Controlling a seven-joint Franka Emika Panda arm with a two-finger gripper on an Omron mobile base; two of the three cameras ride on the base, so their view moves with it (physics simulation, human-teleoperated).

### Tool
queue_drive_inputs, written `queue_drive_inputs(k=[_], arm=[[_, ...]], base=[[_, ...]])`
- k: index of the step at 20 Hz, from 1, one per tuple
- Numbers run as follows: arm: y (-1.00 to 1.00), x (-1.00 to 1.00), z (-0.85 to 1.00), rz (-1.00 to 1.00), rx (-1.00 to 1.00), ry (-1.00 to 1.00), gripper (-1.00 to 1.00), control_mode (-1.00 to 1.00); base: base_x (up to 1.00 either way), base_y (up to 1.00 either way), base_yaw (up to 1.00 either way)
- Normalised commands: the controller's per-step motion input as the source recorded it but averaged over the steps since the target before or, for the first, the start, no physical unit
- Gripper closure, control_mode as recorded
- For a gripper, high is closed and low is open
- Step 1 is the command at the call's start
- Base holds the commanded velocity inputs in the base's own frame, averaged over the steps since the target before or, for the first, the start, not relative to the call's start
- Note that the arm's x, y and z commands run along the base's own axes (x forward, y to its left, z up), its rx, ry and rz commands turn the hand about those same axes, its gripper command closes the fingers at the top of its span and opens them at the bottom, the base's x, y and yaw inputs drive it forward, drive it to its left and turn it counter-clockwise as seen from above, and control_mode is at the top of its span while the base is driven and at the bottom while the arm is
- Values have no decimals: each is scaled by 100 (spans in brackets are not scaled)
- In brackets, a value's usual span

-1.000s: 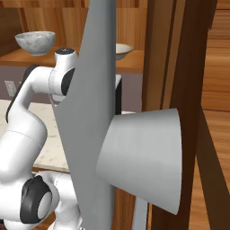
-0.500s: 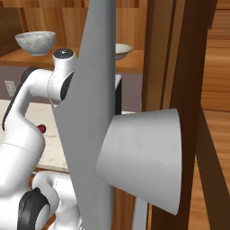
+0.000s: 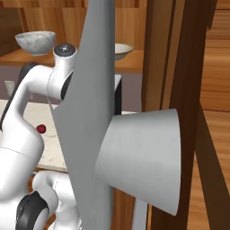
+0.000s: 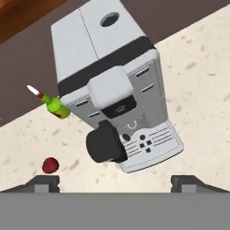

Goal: Pick both bowls and place them on the counter. Then place the cheese in one bowl and place the tomato in the other bowl.

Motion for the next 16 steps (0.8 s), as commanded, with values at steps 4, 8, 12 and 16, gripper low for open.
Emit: queue_drive_inputs(k=[4,8,12,16], arm=[[-11,0,37,-25,13,-6,-100,-100],[-12,0,35,-21,13,-12,-100,-100],[-11,0,34,-17,13,-13,-100,-100],[-14,0,32,-14,14,-15,-100,-100]], base=[[0,0,0],[0,0,0],[0,0,0],[0,0,0]])
